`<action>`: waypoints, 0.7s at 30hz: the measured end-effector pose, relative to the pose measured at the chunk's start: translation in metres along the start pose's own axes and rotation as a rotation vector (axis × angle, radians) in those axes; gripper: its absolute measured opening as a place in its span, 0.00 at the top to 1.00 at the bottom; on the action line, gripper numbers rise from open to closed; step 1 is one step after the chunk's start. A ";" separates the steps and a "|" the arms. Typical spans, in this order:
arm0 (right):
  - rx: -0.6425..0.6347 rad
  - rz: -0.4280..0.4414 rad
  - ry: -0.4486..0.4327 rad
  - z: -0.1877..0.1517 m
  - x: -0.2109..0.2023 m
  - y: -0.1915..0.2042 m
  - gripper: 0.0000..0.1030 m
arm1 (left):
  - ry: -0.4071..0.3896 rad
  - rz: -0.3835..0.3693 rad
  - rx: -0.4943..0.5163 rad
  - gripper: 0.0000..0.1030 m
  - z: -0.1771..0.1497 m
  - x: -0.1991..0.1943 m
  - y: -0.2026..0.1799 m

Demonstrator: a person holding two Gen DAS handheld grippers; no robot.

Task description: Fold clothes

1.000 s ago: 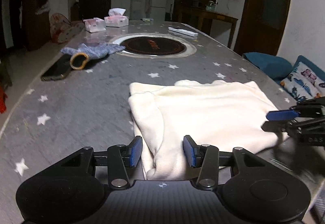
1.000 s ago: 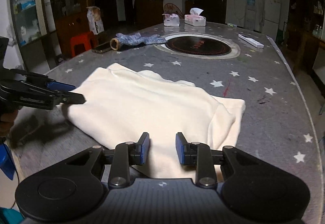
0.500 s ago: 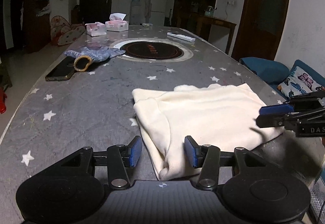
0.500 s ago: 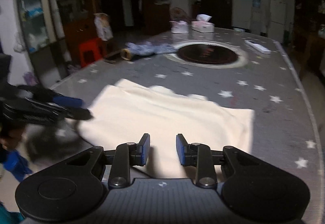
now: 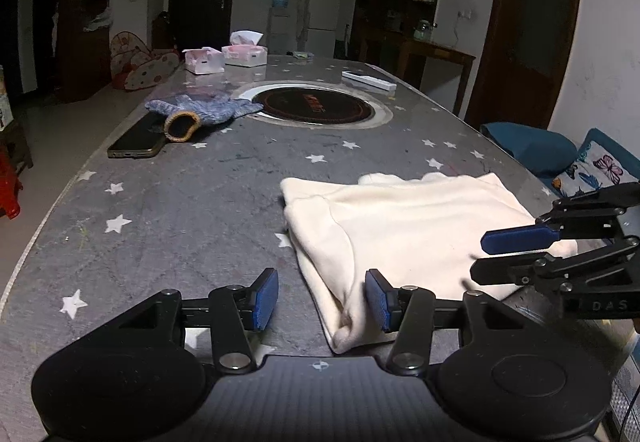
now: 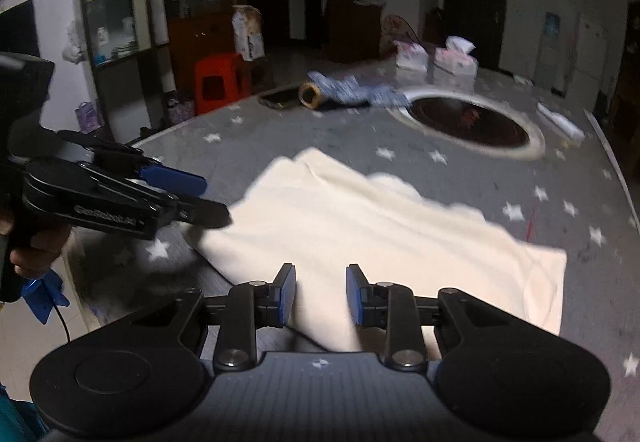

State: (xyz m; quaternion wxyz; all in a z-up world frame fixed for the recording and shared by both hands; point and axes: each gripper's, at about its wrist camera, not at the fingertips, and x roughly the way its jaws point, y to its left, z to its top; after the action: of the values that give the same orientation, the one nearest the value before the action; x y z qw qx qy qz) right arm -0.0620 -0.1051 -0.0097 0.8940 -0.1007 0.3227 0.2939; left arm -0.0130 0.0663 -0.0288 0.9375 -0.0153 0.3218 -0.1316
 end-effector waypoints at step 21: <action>-0.300 0.112 0.032 0.020 0.029 0.074 0.71 | 0.025 -0.016 -0.202 0.42 0.006 -0.008 0.043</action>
State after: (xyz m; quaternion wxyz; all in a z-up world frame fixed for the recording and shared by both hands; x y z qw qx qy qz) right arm -0.0772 -0.0249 -0.0116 0.8460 -0.2197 0.2943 0.3866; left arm -0.0053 0.1097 -0.0238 0.9261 -0.1105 0.3447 -0.1063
